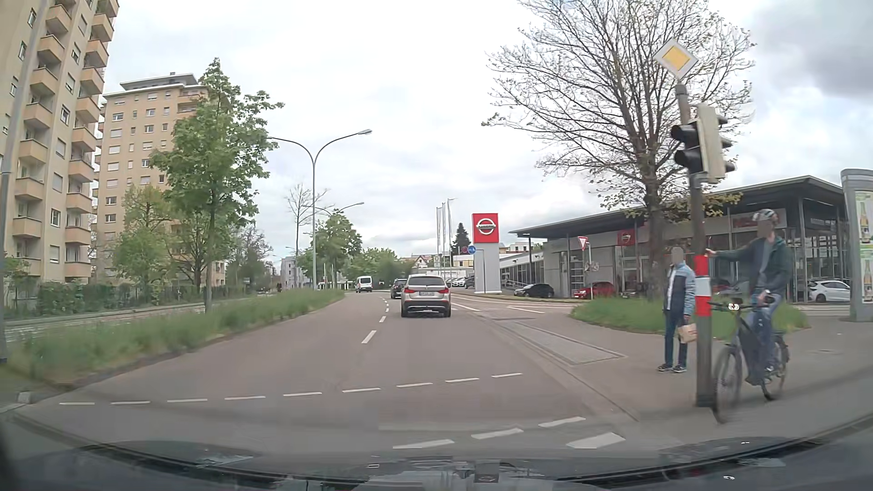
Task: Follow the waypoints while adhering to traffic rules and regulations
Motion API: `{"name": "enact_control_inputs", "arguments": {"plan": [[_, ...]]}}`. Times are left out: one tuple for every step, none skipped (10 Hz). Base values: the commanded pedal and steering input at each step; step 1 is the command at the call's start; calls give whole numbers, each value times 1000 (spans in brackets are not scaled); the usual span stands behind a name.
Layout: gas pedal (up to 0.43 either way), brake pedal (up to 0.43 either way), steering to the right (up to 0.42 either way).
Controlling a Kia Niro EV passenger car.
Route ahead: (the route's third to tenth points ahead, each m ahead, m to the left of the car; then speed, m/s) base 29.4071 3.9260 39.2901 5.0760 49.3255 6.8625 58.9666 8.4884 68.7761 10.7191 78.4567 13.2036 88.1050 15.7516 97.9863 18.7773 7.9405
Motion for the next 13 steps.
{"name": "enact_control_inputs", "arguments": {"plan": [[177,0,-57],[177,0,-47],[177,0,-38],[177,0,-29],[177,0,-19],[177,0,-9],[177,0,-5],[177,0,-5],[177,0,-6],[177,0,-7],[177,0,-8],[177,0,-8],[177,0,-8]]}}
